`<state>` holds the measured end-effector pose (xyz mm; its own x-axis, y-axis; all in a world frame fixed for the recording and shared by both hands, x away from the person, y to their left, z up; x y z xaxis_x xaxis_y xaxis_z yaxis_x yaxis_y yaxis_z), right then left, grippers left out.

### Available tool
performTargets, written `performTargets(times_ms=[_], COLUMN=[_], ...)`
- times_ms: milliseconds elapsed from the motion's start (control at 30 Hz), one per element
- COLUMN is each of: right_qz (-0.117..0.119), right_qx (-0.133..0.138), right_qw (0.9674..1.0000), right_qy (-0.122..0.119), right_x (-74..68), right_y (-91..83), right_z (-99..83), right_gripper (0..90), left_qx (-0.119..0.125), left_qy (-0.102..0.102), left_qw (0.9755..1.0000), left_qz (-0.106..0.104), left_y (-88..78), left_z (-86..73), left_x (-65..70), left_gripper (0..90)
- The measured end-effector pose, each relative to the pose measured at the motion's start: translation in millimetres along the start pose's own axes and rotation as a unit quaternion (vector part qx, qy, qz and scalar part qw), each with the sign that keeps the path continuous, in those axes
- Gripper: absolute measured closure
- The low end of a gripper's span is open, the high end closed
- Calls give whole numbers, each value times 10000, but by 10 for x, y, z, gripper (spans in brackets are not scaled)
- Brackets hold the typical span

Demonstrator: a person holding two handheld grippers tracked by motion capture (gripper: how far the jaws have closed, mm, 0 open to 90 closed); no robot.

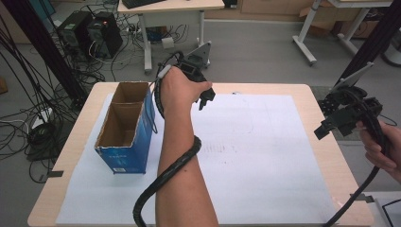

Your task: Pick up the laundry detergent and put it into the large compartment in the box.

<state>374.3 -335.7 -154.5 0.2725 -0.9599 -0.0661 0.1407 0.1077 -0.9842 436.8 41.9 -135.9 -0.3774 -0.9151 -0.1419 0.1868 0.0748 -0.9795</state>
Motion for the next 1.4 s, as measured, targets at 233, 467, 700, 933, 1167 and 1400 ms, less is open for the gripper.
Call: performTargets(times_ms=[233, 467, 700, 933, 1167, 1400], right_qz=[-16, -18, -37, -26, -29, -46], right_qx=[15, 44, 67, 86, 69, 99], right_qw=[10000, 10000, 9999, 9998, 9999, 9998], right_qy=[-38, -54, -126, -166, -154, -187], right_x=[-29, -59, -89, -104, -117, -109], right_y=[-28, -65, -78, -87, -97, -118], right_z=[-59, -129, -177, -232, -283, -329], right_gripper=[39, 39, 40, 40, 40, 40], left_qx=[24, -38, -53, -61, -86, -110], left_qy=[-115, -211, -272, -340, -423, -503], left_qw=[9999, 9998, 9996, 9994, 9991, 9987], left_qz=[16, -8, 0, -22, -34, -70], left_y=[-47, -47, -46, -30, 12, 119], left_z=[-165, -333, -436, -524, -602, -612], left_x=[-5, -23, -23, -28, -23, -8], left_gripper=[55, 55, 56, 55, 55, 55])
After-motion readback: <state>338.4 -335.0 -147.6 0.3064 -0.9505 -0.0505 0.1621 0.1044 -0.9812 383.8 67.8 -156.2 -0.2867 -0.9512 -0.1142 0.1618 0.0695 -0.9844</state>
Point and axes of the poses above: each handheld gripper's, and its own axes: y roughly forward along the jaws, z roughly out of its top, x roughly to its right, the point moved 9 cm from there along y, roughly forward along the jaws, and after that the axes turned 3 degrees about y, right-handed, at the moved point
